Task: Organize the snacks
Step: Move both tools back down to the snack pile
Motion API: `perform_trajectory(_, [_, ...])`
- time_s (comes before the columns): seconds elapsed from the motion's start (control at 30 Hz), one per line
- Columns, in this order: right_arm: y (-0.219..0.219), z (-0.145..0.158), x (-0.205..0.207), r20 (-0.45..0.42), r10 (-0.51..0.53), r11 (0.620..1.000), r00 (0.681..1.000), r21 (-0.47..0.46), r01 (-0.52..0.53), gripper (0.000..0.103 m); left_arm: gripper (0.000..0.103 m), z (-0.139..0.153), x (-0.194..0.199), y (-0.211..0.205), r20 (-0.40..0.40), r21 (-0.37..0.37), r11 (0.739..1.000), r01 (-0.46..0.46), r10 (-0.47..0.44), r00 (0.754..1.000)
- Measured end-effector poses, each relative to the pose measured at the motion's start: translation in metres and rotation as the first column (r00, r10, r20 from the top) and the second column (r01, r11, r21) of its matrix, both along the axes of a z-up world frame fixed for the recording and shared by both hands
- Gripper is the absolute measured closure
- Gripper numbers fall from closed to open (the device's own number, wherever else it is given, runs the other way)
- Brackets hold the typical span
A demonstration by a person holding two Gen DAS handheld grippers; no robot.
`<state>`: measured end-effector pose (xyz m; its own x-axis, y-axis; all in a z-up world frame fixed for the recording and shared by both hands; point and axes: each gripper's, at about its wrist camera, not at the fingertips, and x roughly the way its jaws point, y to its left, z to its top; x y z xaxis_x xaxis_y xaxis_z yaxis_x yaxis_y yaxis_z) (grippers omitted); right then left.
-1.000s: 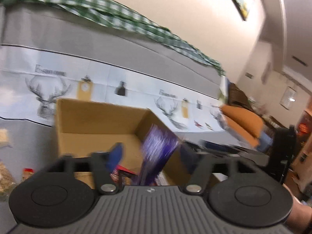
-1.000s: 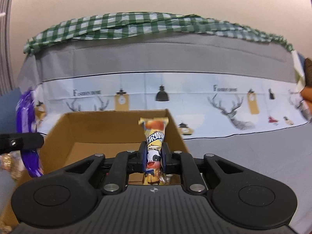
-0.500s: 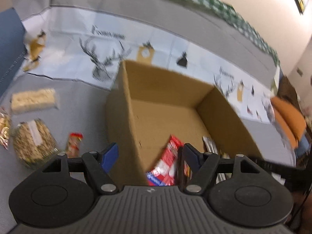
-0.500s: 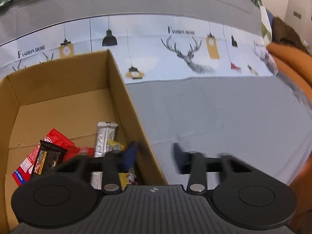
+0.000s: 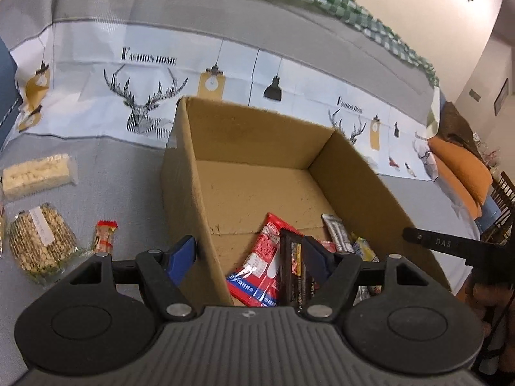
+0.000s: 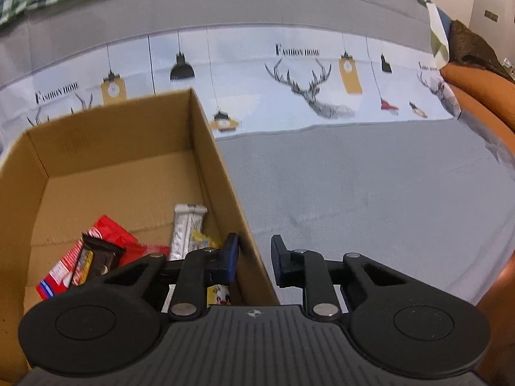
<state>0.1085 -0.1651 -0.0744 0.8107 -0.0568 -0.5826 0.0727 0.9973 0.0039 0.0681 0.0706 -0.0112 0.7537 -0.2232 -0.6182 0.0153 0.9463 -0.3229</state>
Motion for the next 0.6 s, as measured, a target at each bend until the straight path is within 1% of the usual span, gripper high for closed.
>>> perform_trajectory(0.03, [-0.001,0.002,-0.002,0.014,0.007,1.0,1.0,0.007,-0.007,0.061,0.027,0.002,-0.003,0.0,0.015,0.006,1.0,0.002,-0.002,1.0])
perform_trajectory(0.1, [0.0,0.005,-0.006,0.044,0.023,1.0,0.999,0.02,-0.024,0.055,0.027,0.006,-0.009,-0.001,0.047,0.028,1.0,0.003,-0.004,0.999])
perform_trajectory(0.27, [0.006,0.016,-0.02,0.128,0.037,0.997,0.991,0.058,-0.045,0.053,0.028,0.019,-0.031,-0.007,0.148,0.119,0.993,-0.001,-0.017,0.989])
perform_trajectory(0.33, [0.009,0.022,-0.027,0.17,0.037,0.995,0.985,0.084,-0.052,0.053,0.034,0.022,-0.039,-0.006,0.165,0.166,0.986,-0.007,-0.021,0.986])
perform_trajectory(0.37, [0.012,0.024,-0.031,0.189,0.039,0.994,0.981,0.095,-0.057,0.053,0.035,0.023,-0.042,-0.003,0.169,0.175,0.984,-0.011,-0.019,0.985])
perform_trajectory(0.47, [0.022,0.032,-0.041,0.246,0.044,0.991,0.968,0.112,-0.073,0.054,0.044,0.028,-0.047,0.013,0.157,0.168,0.986,-0.012,-0.015,0.988])
perform_trajectory(0.5, [0.027,0.034,-0.045,0.269,0.049,0.989,0.962,0.119,-0.084,0.059,0.049,0.03,-0.047,0.02,0.147,0.17,0.985,-0.012,-0.013,0.989])
perform_trajectory(0.53, [0.031,0.036,-0.047,0.285,0.057,0.987,0.957,0.126,-0.096,0.068,0.051,0.033,-0.048,0.028,0.138,0.174,0.985,-0.013,-0.012,0.99])
perform_trajectory(0.57, [0.035,0.038,-0.051,0.3,0.066,0.985,0.952,0.134,-0.11,0.072,0.052,0.035,-0.048,0.036,0.131,0.179,0.984,-0.014,-0.01,0.991])
perform_trajectory(0.6, [0.041,0.039,-0.054,0.317,0.078,0.982,0.945,0.141,-0.128,0.08,0.053,0.037,-0.047,0.046,0.126,0.186,0.982,-0.021,-0.003,0.992])
